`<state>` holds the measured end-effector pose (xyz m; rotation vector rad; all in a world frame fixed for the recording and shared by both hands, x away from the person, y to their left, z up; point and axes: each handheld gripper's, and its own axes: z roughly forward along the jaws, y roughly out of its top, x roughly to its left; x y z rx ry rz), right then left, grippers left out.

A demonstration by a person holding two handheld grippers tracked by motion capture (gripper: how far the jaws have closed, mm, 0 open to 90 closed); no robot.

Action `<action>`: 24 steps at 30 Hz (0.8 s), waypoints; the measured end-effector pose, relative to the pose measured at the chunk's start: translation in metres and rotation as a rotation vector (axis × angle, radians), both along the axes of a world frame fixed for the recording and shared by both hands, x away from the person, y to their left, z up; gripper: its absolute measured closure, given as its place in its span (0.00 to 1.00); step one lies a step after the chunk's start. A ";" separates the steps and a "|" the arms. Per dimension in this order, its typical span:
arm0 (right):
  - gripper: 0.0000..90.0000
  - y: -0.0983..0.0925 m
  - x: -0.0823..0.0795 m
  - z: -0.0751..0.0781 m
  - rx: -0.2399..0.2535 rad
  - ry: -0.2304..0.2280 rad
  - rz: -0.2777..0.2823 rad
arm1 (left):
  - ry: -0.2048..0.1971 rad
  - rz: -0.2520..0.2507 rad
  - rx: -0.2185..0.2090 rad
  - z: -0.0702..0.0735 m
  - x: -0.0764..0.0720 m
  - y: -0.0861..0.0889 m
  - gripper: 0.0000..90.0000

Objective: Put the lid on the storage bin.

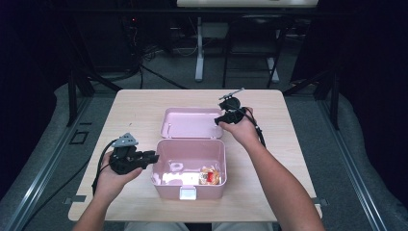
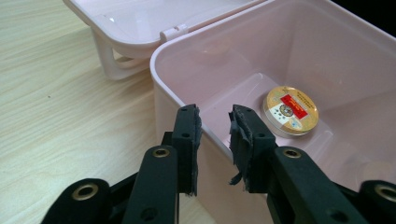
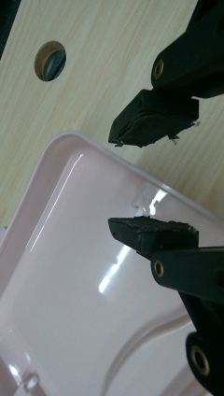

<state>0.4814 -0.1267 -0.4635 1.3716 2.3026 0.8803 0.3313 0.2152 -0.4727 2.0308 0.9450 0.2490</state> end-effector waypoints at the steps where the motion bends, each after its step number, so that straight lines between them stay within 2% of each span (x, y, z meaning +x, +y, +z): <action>1: 0.58 -0.001 0.001 -0.001 -0.006 0.003 -0.008 | 0.001 0.000 -0.001 0.000 0.000 0.000 0.80; 7: 0.59 -0.006 0.006 -0.005 0.007 0.004 -0.038 | 0.003 -0.003 -0.005 0.000 0.001 0.001 0.81; 24: 0.68 -0.007 0.020 -0.018 0.069 0.059 -0.127 | 0.007 0.001 -0.016 0.001 0.000 0.002 0.84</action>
